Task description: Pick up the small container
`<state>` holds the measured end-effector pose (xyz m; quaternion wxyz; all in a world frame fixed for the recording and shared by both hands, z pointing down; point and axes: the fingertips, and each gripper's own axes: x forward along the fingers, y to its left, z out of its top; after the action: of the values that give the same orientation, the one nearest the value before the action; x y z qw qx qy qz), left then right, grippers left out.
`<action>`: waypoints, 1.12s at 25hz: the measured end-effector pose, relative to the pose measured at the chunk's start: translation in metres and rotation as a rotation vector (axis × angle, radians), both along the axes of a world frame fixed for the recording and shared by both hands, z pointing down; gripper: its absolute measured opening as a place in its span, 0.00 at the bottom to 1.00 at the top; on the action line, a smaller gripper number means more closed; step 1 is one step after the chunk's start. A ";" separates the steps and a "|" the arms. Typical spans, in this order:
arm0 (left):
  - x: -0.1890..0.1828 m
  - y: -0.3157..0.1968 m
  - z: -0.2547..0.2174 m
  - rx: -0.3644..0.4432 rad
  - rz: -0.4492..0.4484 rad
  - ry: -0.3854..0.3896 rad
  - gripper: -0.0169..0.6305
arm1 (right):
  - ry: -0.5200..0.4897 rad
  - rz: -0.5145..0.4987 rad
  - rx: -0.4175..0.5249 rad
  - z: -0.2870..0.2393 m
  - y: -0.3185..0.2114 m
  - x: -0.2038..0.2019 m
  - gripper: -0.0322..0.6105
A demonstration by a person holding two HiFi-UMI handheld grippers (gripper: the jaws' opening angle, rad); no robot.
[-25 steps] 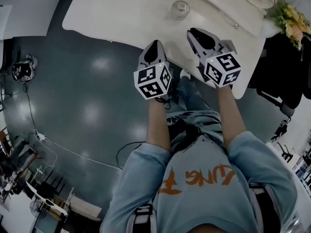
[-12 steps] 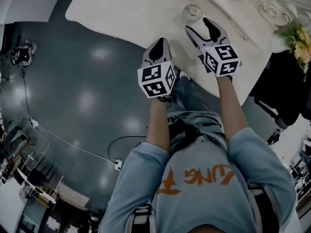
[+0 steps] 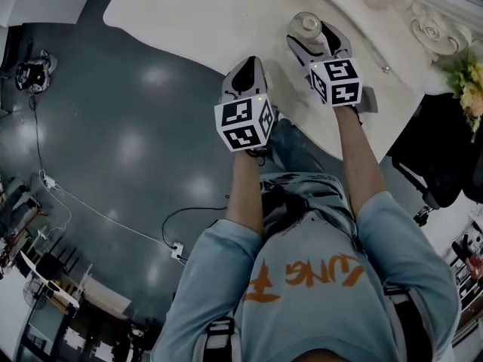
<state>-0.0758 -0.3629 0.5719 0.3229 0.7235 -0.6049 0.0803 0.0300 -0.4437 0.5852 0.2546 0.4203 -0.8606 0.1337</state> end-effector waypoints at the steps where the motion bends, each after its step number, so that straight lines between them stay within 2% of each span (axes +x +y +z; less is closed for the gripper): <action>1: 0.000 -0.001 -0.001 -0.001 0.000 0.001 0.04 | 0.005 -0.002 -0.005 0.001 -0.002 -0.001 0.57; 6: -0.003 -0.006 -0.007 0.006 -0.011 0.009 0.04 | 0.018 -0.019 -0.018 0.005 -0.011 -0.008 0.57; 13: -0.003 -0.003 -0.020 0.049 0.003 -0.011 0.04 | 0.009 0.018 -0.054 0.018 -0.015 -0.005 0.57; 20: -0.035 0.020 -0.047 0.086 0.025 -0.044 0.04 | 0.033 0.084 -0.060 0.008 0.006 -0.018 0.57; 28: -0.047 0.021 -0.065 0.142 0.052 -0.038 0.04 | -0.054 0.154 -0.009 -0.036 0.027 -0.027 0.57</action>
<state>-0.1227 -0.3420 0.5064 0.2567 0.7584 -0.5962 0.0593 0.0031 -0.4164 0.5496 0.2219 0.4803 -0.8318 0.1681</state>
